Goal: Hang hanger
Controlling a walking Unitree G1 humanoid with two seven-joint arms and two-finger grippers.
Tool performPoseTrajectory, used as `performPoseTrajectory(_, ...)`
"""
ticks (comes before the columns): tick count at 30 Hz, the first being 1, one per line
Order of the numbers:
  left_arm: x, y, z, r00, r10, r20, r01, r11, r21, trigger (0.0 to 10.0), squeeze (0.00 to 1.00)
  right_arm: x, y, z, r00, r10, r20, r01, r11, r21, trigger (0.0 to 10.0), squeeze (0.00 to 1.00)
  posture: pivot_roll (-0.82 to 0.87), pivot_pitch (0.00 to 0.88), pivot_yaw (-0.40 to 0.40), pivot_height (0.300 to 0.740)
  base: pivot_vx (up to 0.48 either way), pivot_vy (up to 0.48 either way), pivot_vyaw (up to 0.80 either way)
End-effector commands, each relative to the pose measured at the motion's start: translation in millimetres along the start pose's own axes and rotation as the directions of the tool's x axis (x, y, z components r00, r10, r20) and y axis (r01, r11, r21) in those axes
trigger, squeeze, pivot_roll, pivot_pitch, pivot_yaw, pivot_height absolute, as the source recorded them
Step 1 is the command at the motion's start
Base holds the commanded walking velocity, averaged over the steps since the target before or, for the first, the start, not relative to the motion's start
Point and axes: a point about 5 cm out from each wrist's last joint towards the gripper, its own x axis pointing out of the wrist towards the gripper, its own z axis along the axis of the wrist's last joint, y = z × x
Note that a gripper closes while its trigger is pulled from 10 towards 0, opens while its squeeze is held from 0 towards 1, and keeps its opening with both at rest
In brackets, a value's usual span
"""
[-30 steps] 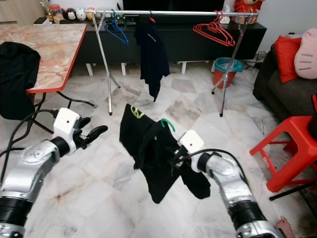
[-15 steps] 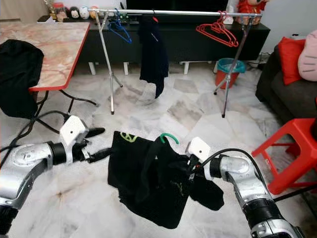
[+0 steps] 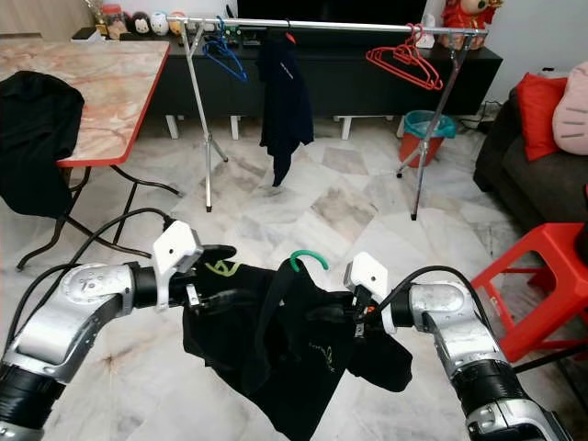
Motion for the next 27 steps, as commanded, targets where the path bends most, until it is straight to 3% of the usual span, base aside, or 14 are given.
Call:
performPoseTrajectory(1, 3.3, 0.6, 2, 1.000, -0.006, -0.011, 0.006, 1.000, 0.023, 10.0, 0.00, 1.6, -0.3, 14, 0.999, 0.023, 0.043, -0.021, 0.999, -0.045, 0.0, 0.00, 0.03, 0.000, -0.050, 0.740, 0.000, 0.000, 0.00)
performPoseTrajectory(16, 13.2, -13.5, 2, 0.987, -0.159, -0.029, 0.159, 0.987, 0.023, 9.8, 0.00, 10.2, 14.2, 22, 0.985, 0.168, 0.033, -0.165, 0.983, -0.074, 0.0, 0.00, 0.02, 0.000, -0.052, 0.740, 0.000, 0.000, 0.00)
performPoseTrajectory(17, 13.3, -13.5, 2, 0.987, -0.161, -0.030, 0.162, 0.987, 0.022, 7.4, 0.00, 10.2, 14.1, 23, 0.985, 0.168, 0.033, -0.165, 0.983, -0.074, 0.0, 0.00, 0.02, 0.000, -0.051, 0.740, 0.000, 0.000, 0.00)
performPoseTrajectory(18, 13.4, -14.0, 2, 0.985, -0.168, -0.032, 0.169, 0.986, 0.016, 3.2, 0.00, 10.0, 14.1, 23, 0.985, 0.169, 0.032, -0.166, 0.983, -0.076, 0.0, 0.00, 0.02, 0.000, -0.052, 0.740, 0.000, 0.000, 0.00)
performPoseTrajectory(19, 13.4, -14.0, 2, 0.985, -0.168, -0.032, 0.169, 0.986, 0.016, 3.2, 0.00, 10.0, 14.1, 23, 0.985, 0.169, 0.032, -0.166, 0.983, -0.076, 0.0, 0.00, 0.02, 0.000, -0.052, 0.740, 0.000, 0.000, 0.00)
performPoseTrajectory(20, 12.9, -16.2, 0, 0.981, -0.190, -0.036, 0.190, 0.982, 0.009, 0.0, 0.00, 10.1, 13.9, 23, 0.985, 0.167, 0.030, -0.165, 0.983, -0.077, 0.0, 0.00, 0.02, 0.000, -0.052, 0.740, 0.000, 0.000, 0.00)
performPoseTrajectory(27, 10.8, -22.0, -6, 0.968, -0.240, -0.072, 0.239, 0.971, -0.013, 0.0, 0.00, 11.5, 14.1, 27, 0.986, 0.162, 0.034, -0.159, 0.984, -0.084, 0.0, 0.00, 0.02, 0.000, -0.051, 0.740, 0.000, 0.000, 0.00)
